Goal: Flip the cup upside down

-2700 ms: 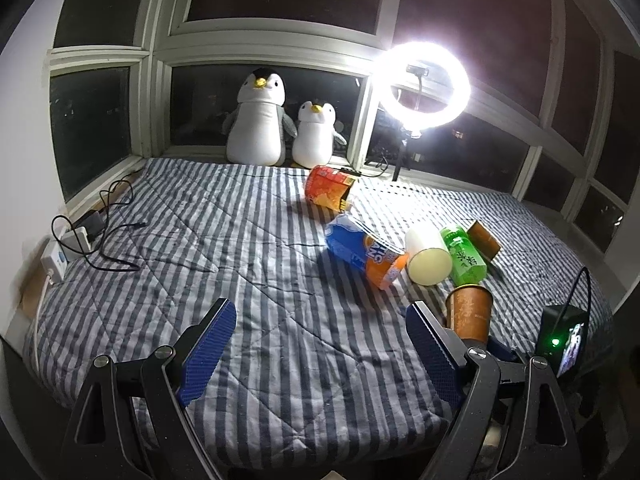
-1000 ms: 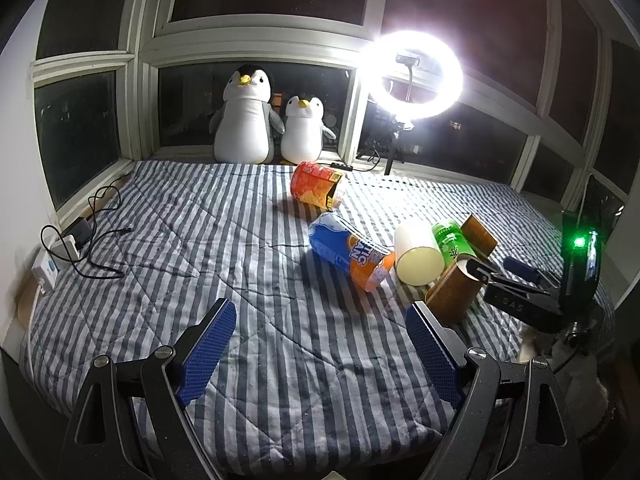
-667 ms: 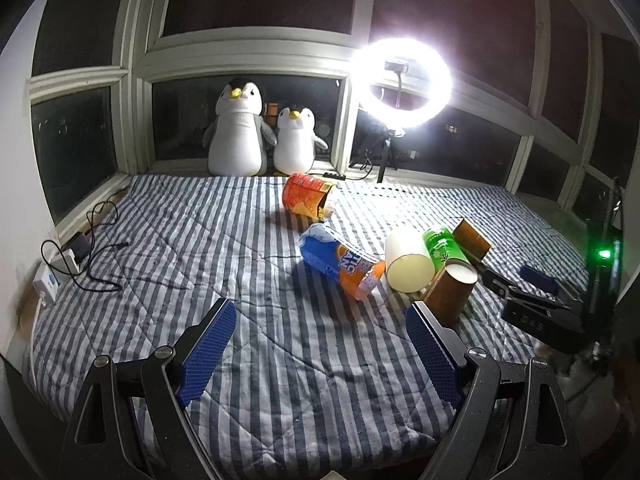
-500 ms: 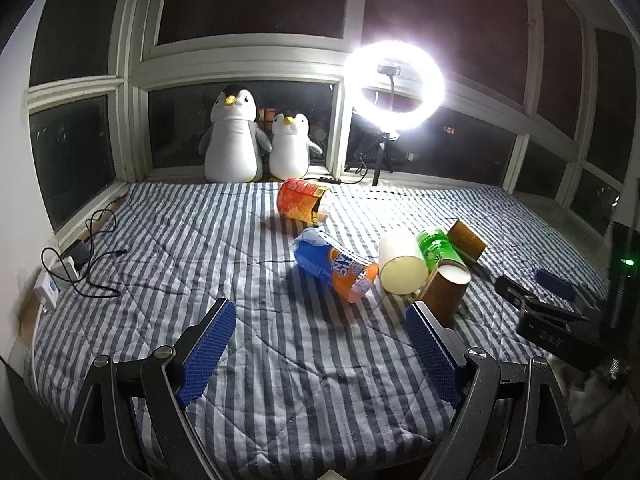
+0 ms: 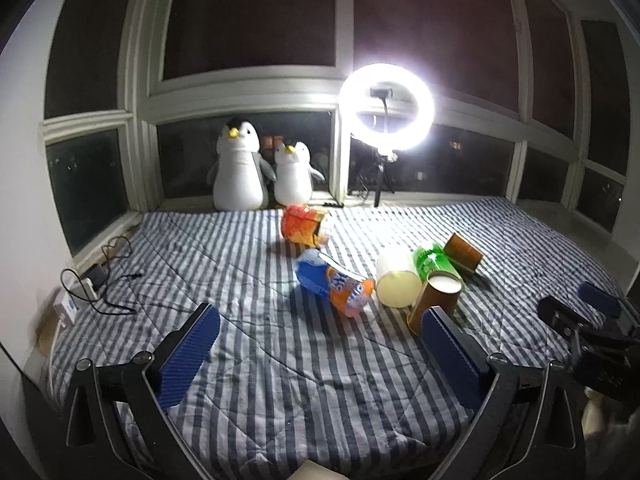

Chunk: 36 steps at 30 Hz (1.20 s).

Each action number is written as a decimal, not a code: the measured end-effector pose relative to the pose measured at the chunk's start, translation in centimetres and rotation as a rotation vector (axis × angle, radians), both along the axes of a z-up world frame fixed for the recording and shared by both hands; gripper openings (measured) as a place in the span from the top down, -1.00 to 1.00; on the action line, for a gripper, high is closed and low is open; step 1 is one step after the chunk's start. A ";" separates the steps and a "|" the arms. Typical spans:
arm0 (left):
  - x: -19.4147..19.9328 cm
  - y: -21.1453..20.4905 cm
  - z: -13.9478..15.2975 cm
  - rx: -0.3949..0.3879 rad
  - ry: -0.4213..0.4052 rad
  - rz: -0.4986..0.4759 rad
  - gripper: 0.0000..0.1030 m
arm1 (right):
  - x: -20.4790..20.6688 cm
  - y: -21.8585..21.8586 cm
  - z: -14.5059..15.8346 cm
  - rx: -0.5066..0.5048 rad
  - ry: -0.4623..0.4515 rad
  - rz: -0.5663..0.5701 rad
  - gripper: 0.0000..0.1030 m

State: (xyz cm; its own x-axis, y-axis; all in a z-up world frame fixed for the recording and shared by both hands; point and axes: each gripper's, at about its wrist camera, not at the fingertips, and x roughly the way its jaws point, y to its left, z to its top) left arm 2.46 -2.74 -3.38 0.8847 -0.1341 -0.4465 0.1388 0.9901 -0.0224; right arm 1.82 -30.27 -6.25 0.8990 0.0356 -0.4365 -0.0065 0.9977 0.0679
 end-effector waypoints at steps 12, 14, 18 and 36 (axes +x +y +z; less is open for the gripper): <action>-3.0 1.3 1.6 -0.009 -0.118 0.071 -0.99 | -3.8 0.9 2.2 -0.014 -0.117 -0.028 -0.95; -3.6 1.6 1.9 -0.009 -0.137 0.079 -0.99 | -4.1 1.0 2.4 -0.016 -0.133 -0.036 -0.96; -4.5 2.2 2.7 -0.013 -0.169 0.103 -0.99 | -4.6 1.0 2.7 -0.003 -0.164 -0.047 -0.97; -5.7 2.8 3.7 0.000 -0.205 0.134 -0.99 | -4.6 1.1 2.6 0.032 -0.173 -0.040 -0.97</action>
State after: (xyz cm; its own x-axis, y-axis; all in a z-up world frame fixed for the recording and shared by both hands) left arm -3.28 0.03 0.27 0.9667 -0.0090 -0.2557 0.0074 0.9999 -0.0073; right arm -2.76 -29.21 -3.66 0.9616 0.0096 -0.2743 0.0189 0.9947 0.1012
